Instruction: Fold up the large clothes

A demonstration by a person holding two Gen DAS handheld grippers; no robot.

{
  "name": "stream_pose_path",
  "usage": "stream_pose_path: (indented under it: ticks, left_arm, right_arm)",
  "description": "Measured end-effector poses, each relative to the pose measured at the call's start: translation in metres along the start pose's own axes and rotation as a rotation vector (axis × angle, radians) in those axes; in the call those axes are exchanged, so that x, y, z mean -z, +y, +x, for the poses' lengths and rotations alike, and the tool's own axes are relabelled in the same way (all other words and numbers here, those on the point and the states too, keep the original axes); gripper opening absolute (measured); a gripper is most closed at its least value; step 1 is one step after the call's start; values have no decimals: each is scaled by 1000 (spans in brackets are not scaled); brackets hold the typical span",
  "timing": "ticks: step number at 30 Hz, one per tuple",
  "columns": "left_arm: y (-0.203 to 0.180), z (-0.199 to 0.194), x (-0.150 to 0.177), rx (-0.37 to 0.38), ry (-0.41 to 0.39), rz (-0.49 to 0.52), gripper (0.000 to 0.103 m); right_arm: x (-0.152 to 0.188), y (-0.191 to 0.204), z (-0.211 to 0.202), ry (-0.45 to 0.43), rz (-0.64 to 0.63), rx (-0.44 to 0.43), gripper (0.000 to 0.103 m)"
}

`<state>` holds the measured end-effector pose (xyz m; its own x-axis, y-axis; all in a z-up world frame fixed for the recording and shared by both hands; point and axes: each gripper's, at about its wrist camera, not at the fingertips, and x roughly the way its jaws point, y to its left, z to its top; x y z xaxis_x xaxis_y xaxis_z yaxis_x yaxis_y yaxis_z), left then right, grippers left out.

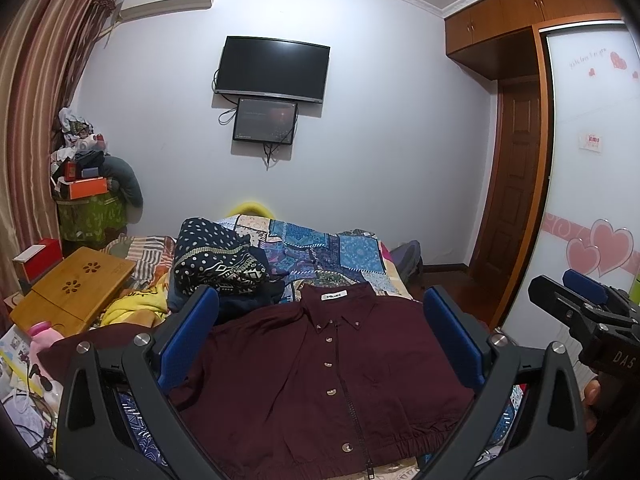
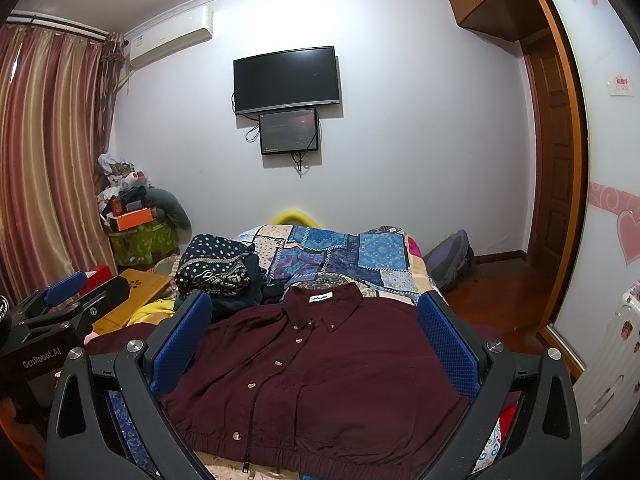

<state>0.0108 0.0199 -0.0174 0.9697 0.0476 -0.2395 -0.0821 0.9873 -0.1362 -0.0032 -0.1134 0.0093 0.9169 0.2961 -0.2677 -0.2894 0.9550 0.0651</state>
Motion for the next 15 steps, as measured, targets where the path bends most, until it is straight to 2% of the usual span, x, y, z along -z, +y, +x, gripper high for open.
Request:
stream_pose_path:
  ticks: [15]
  left_arm:
    - [-1, 1, 1, 1, 4, 2, 103]
  right_arm:
    - [1, 0, 0, 0, -2, 2, 102]
